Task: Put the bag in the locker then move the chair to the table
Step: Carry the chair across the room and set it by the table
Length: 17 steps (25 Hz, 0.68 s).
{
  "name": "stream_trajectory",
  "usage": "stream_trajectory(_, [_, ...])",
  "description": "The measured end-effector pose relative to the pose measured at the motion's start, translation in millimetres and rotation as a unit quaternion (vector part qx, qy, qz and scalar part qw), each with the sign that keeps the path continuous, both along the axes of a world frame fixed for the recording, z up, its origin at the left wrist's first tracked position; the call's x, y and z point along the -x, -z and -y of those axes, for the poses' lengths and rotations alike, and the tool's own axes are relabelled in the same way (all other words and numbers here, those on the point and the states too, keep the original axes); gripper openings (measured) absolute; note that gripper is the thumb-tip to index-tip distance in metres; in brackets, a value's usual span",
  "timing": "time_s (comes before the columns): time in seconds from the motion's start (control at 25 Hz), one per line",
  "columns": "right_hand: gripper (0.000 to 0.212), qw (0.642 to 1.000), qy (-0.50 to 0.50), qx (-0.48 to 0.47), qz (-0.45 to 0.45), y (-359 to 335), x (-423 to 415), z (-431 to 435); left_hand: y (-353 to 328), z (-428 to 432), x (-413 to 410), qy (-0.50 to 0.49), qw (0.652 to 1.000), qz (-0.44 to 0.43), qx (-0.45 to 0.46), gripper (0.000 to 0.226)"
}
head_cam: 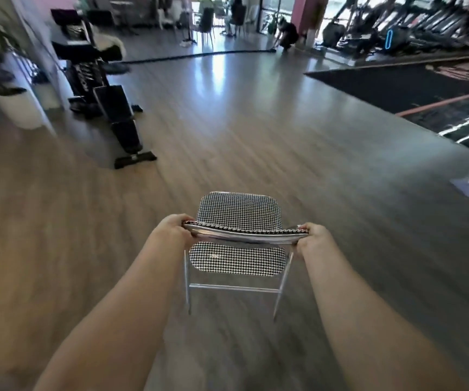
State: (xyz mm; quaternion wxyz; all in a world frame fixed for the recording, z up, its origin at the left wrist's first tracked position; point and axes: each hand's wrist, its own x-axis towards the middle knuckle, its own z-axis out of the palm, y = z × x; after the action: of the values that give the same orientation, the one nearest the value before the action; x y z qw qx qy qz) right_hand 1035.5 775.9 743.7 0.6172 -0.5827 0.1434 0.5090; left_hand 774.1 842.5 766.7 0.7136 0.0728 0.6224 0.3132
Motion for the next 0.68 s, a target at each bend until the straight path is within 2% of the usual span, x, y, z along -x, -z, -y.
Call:
stream_trajectory(0.2, [0.028,0.993,-0.116,-0.008,0.004,-12.5,138.9,-93.7,-18.8,-36.5,148.7,-0.101,0.994,-0.004,-0.027,0.021])
stream_trajectory(0.32, [0.017,0.974,-0.227,0.003,0.015,-14.7,229.8,-150.3,-25.1,-48.5,238.6,-0.173,0.984,-0.012,-0.041,0.024])
stream_trajectory(0.4, [0.009,0.954,-0.299,-0.001,0.006,-11.9,290.1,-189.8,-22.1,-56.3,295.9,-0.237,0.971,-0.021,-0.038,0.025])
stream_trajectory(0.56, [0.005,0.929,-0.367,0.023,0.036,12.6,403.2,-269.8,-17.2,-69.5,387.3,-0.362,0.932,-0.009,-0.028,0.030])
stream_trajectory(0.6, [0.014,0.927,-0.371,0.033,0.043,18.6,434.1,-292.3,-16.5,-75.9,410.4,-0.392,0.920,-0.012,-0.028,0.031])
stream_trajectory(0.68, [0.045,0.918,-0.391,0.047,0.055,32.9,493.1,-336.7,-13.2,-88.0,451.1,-0.454,0.890,-0.023,-0.022,0.031])
